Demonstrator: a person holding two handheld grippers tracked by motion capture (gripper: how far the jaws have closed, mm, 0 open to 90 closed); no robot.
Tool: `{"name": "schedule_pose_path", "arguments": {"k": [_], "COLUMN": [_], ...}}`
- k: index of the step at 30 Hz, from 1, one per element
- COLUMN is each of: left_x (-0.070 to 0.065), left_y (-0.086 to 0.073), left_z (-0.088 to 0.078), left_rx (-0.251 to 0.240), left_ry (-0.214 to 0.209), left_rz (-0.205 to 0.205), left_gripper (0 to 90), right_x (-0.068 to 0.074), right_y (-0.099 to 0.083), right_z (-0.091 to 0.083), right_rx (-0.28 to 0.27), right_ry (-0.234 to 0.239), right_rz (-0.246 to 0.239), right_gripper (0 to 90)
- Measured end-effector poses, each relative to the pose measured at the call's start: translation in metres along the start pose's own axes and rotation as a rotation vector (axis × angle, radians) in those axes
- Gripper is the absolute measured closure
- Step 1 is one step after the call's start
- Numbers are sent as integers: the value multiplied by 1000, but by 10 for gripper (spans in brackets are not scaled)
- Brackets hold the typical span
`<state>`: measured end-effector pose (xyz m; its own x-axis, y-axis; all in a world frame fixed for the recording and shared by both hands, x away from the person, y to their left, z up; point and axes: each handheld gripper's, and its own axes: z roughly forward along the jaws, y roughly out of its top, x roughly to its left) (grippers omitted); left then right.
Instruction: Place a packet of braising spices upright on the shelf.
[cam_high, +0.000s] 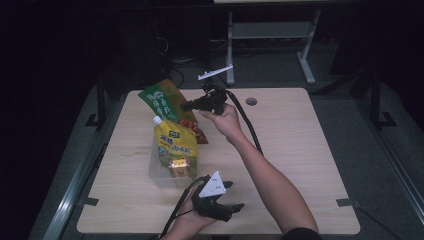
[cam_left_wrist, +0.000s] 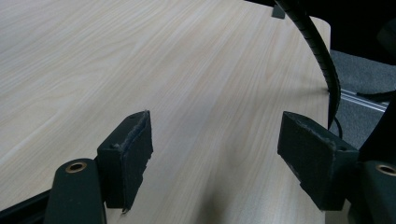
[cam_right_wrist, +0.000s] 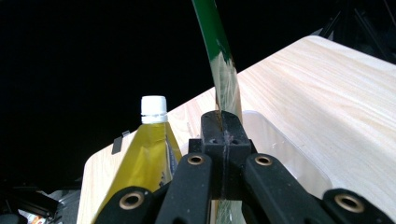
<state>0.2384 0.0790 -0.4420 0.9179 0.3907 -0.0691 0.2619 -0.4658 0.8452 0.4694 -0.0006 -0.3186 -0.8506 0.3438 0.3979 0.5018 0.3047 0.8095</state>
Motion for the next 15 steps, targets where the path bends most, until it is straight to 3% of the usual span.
{"name": "schedule_pose_path", "arguments": {"k": [7,15], "left_x": [2,1], "left_y": [1,1], "left_z": [-2,-1], "left_rx": [-4,-5], "left_ry": [1,-3], "left_rz": [0,-3], "left_gripper": [257,257], "right_x": [-3,-2], "right_y": [-5,-5], "right_z": [13,12], "right_rx": [48,79], "right_ry": [-3,-19], "right_rz": [-5,-27], "right_gripper": [900,892]}}
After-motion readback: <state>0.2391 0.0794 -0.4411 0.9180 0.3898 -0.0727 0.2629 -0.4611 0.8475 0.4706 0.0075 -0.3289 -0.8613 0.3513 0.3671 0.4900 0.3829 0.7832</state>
